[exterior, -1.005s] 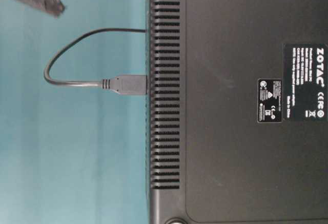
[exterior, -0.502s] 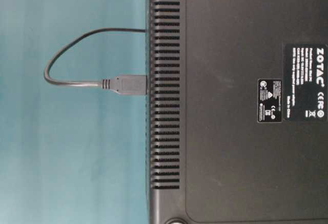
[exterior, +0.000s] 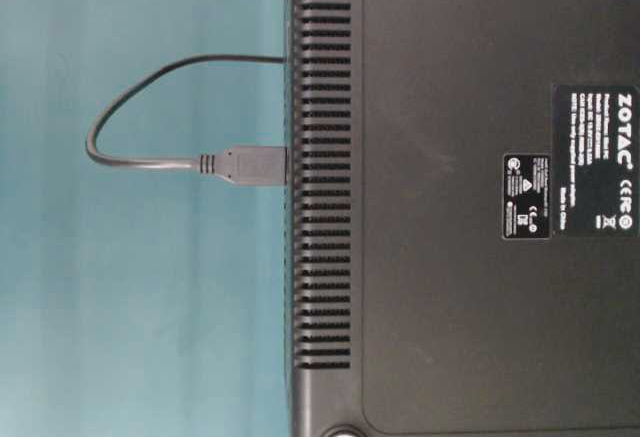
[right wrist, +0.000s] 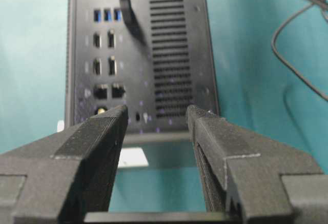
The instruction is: Insert the USB into the PC box with both arms.
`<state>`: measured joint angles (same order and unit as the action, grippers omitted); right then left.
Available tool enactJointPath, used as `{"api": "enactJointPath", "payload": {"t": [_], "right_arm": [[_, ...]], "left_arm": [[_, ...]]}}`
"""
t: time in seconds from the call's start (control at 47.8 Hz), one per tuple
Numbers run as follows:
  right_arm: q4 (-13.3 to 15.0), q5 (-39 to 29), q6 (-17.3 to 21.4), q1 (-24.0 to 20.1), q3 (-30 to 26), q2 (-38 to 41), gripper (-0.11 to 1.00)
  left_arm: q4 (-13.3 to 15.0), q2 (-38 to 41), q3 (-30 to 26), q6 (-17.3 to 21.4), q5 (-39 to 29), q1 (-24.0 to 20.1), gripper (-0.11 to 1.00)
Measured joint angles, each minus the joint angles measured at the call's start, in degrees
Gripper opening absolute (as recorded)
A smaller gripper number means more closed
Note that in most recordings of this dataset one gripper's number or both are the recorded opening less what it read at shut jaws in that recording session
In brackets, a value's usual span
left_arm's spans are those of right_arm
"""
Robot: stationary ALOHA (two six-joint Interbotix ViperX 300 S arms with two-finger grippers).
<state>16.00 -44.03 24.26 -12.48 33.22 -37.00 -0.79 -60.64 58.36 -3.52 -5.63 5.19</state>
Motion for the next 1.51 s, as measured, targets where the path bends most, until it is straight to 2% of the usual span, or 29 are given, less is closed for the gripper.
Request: {"api": "enactJointPath", "payload": {"t": [0.586, 1.507], "right_arm": [[-0.1, 5.4, 0.1, 0.0, 7.6, -8.6, 0.57], [-0.1, 7.6, 0.1, 0.0, 9.8, -10.8, 0.57]], "left_arm": [[0.0, 0.6, 0.4, 2.6, 0.5, 0.4, 0.0], [0.0, 1.6, 0.4, 2.6, 0.6, 0.4, 0.0]]}}
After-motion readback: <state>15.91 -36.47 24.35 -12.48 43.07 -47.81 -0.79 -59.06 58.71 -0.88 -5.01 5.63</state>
